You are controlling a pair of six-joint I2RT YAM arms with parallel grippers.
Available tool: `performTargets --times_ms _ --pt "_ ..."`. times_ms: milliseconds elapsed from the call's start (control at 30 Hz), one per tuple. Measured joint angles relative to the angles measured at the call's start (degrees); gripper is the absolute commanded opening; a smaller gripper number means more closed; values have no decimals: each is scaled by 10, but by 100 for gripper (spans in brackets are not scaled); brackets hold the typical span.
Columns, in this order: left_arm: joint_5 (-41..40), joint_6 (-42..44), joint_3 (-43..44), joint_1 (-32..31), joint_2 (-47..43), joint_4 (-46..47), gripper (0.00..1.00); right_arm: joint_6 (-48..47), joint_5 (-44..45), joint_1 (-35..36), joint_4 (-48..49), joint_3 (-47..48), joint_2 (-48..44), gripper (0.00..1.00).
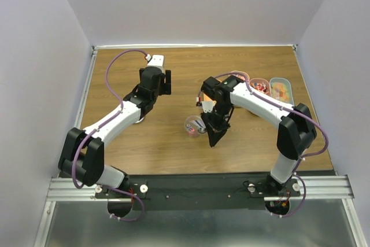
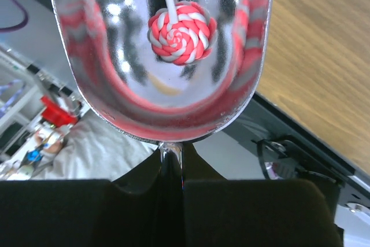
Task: Pack the candies
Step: Place the fake candies in the packing bottle.
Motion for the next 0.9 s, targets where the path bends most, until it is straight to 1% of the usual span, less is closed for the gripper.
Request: performTargets --times_ms 100,400,900 --pt "-2 0 0 0 -5 0 79 -1 -23 -2 -1 -6 0 1" --pt "-5 2 0 0 -10 0 79 -4 -73 -2 -6 -68 1 1" --pt "-5 2 0 0 -12 0 79 7 -116 -29 -11 -42 13 1"
